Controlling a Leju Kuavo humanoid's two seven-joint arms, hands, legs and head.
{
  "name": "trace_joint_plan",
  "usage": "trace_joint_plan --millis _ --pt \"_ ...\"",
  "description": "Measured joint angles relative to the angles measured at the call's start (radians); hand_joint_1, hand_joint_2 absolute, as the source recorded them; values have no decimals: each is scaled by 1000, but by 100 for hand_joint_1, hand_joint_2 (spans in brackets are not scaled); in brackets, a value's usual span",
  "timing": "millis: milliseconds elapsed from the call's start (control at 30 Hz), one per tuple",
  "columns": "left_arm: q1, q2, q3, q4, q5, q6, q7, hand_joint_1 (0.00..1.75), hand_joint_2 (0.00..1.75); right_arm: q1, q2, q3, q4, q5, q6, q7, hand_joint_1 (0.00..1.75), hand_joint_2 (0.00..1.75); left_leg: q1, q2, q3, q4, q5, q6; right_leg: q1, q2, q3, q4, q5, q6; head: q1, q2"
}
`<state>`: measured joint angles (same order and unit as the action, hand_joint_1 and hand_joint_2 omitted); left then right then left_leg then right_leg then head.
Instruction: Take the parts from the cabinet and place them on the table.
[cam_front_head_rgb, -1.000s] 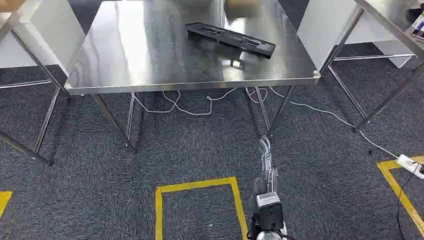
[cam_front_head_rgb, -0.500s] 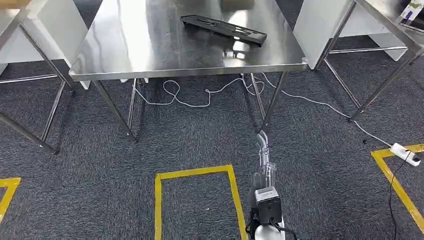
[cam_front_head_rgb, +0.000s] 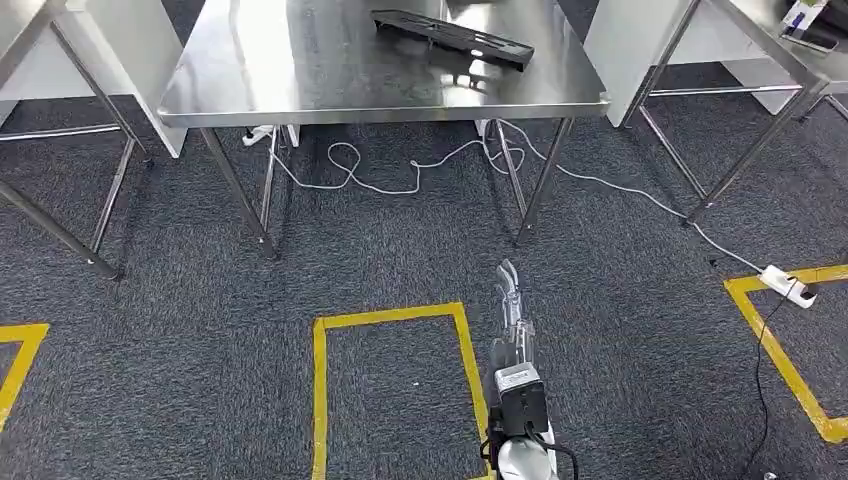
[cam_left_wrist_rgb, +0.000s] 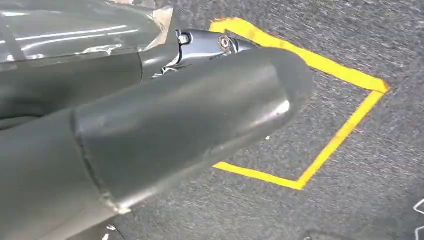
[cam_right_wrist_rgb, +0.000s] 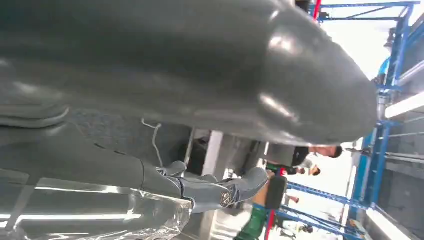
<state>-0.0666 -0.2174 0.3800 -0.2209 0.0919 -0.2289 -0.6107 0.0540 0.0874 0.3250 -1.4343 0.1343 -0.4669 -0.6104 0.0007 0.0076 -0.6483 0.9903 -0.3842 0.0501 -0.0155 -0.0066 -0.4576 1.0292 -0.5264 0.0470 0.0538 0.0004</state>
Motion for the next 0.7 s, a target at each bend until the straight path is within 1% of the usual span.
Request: trace_joint_plan --millis 33,67,100,133,167,200,233,267,300,333,367,400,433,467,500,533,567,633,667,700 --pt "0 0 0 0 -6 0 -2 0 0 -2 1 5 1 0 -5 0 0 0 -3 0 -7 1 10 -6 12 1 57 -93 -29 -11 0 0" --pt "1 1 0 0 -12 0 -2 0 0 -2 2 8 2 -1 -10 2 0 0 -2 1 -6 -5 24 -11 17 3 44 -92 -27 -17 -4 0" --pt "1 2 -1 0 -19 0 -3 0 0 0 3 8 3 -2 -16 3 0 0 0 2 -7 -9 34 -14 17 5 31 -94 -20 -18 -2 0" --pt "1 2 -2 0 -22 0 -3 0 0 1 4 8 4 -6 -21 5 0 0 1 1 -10 -12 45 -21 20 5 24 -90 -14 -23 -3 0" --pt "5 4 -2 0 -26 0 -3 0 0 3 6 8 5 -8 -24 8 0 0 1 -1 -18 -12 45 -27 -2 4 16 -95 1 -37 -2 0" --pt "5 5 -2 0 -27 -2 -2 0 0 3 6 8 5 -8 -26 9 0 0 6 -4 -29 10 -6 -35 -3 3 15 -94 12 -44 -4 0" --pt "7 6 -2 0 -27 -5 0 0 0 5 8 8 5 -8 -27 9 0 0 10 -5 -39 59 -74 -41 -3 1 4 -93 23 -60 -4 0" --pt "7 8 -2 0 -27 -14 2 0 0 8 8 8 5 -8 -30 9 0 0 11 -6 -55 133 -136 -47 -2 0 -6 -91 32 -63 -4 0" --pt "6 10 -2 0 -27 -24 5 0 0 12 8 8 5 -8 -34 9 0 0 12 -6 -73 220 -184 -54 -1 -2 -18 -88 41 -63 -4 0" --pt "5 11 -2 0 -28 -22 6 0 0 16 8 7 5 -8 -37 10 0 0 13 -6 -84 295 -203 -59 -1 -3 -35 -81 48 -60 -4 0" --pt "5 11 -4 0 -39 -13 6 0 0 21 8 7 5 -8 -39 10 0 0 17 -6 -77 321 -191 -62 -1 -4 -51 -74 54 -57 -4 0" --pt "5 12 -7 0 -43 -7 6 0 0 25 8 6 5 -8 -40 10 0 0 21 -6 -52 304 -164 -64 -2 -4 -65 -68 60 -54 -4 0" --pt "4 13 -10 0 -48 -2 7 0 0 29 8 6 5 -8 -41 10 0 0 25 -5 -9 254 -131 -65 -3 -4 -80 -60 65 -52 -4 0" --pt "3 13 -13 0 -49 -1 7 0 0 30 8 5 5 -8 -43 10 0 0 28 -6 52 172 -105 -66 -6 -3 -93 -49 67 -48 -4 0" --pt "1 13 -17 0 -52 4 6 0 0 31 8 5 3 -8 -44 10 0 0 30 -8 109 91 -103 -65 -6 -3 -103 -39 68 -47 -4 0" --pt "-1 12 -19 0 -54 8 7 0 0 30 8 4 1 -7 -46 10 0 0 24 -14 139 37 -121 -61 3 -4 -118 -28 71 -41 -4 0" --pt "-2 12 -21 0 -55 8 9 0 0 31 8 3 -2 -7 -47 10 0 0 22 -17 134 32 -123 -55 1 -4 -123 -26 81 -27 0 0" --pt "-2 12 -23 0 -60 8 19 0 0 37 8 2 -7 -7 -57 12 0 0 13 -17 128 32 -117 -46 -5 -3 -128 -32 94 -7 0 0" --pt "-2 11 -25 0 -61 8 24 0 0 46 7 -1 -14 -7 -62 13 0 0 16 -13 127 12 -106 -29 7 0 -132 -31 95 3 0 0" --pt "-7 11 -27 0 -63 8 26 0 0 53 4 -4 -19 -8 -66 13 0 0 18 -8 127 -4 -102 -23 -1 1 -143 -14 69 0 0 0"
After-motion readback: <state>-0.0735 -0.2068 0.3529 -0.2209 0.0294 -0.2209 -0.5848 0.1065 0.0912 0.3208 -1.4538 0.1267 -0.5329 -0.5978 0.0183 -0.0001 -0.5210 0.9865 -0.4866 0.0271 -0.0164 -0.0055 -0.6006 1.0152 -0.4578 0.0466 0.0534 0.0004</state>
